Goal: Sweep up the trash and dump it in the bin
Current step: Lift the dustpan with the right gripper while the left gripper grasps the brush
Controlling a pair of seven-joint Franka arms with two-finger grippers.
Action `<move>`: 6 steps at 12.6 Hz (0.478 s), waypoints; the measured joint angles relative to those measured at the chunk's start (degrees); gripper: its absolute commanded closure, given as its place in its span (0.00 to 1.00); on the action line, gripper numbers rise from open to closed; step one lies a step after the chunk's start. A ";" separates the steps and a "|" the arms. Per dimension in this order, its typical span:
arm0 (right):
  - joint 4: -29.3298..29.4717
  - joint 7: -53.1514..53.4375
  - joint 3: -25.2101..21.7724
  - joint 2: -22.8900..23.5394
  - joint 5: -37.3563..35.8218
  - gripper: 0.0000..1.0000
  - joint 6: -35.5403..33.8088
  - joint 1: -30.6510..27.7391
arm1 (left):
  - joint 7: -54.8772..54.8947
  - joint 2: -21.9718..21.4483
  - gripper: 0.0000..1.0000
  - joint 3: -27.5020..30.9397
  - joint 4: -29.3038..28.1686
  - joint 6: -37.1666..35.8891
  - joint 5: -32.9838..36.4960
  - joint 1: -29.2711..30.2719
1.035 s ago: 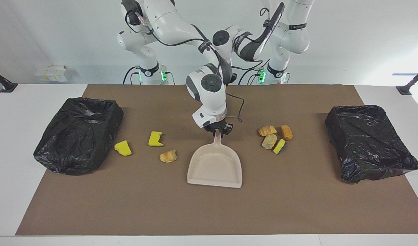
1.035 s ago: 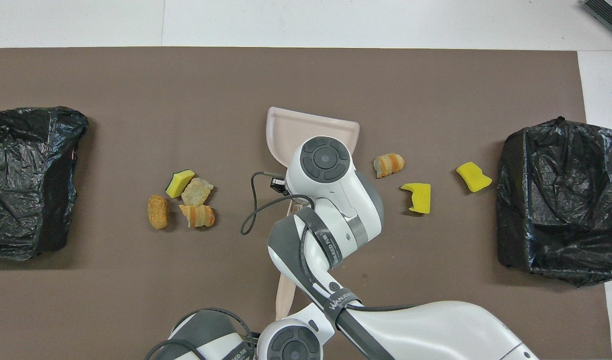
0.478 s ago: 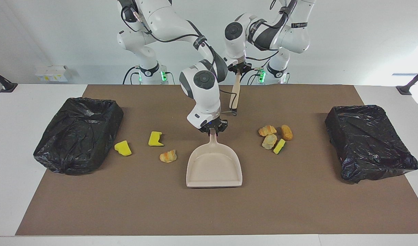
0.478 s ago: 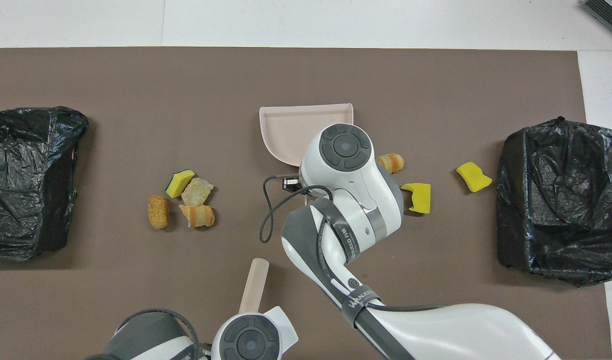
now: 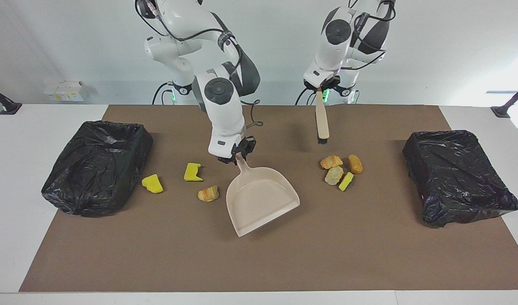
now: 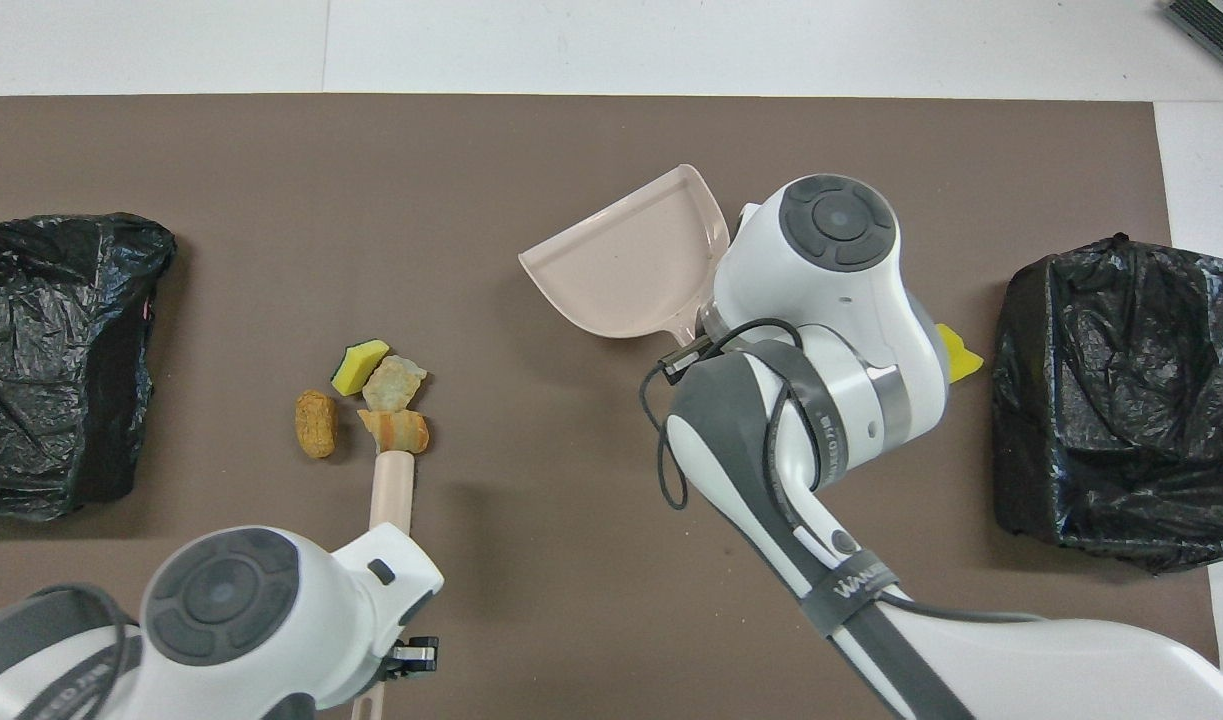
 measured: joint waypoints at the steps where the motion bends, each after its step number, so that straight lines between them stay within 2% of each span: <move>1: -0.03 -8.52 -0.04 -0.57 -0.27 1.00 -1.38 -0.89 | 0.20 -0.02 1.00 0.02 0.47 0.01 0.75 3.07; 4: -0.28 -25.38 -0.04 -0.78 -3.31 1.00 -3.67 -1.53 | 2.87 1.32 1.00 -0.02 0.84 2.93 1.91 12.81; 6: -1.16 -33.42 0.22 -1.21 -8.41 1.00 -4.95 -0.76 | 10.58 3.00 1.00 0.05 1.01 7.44 2.37 20.26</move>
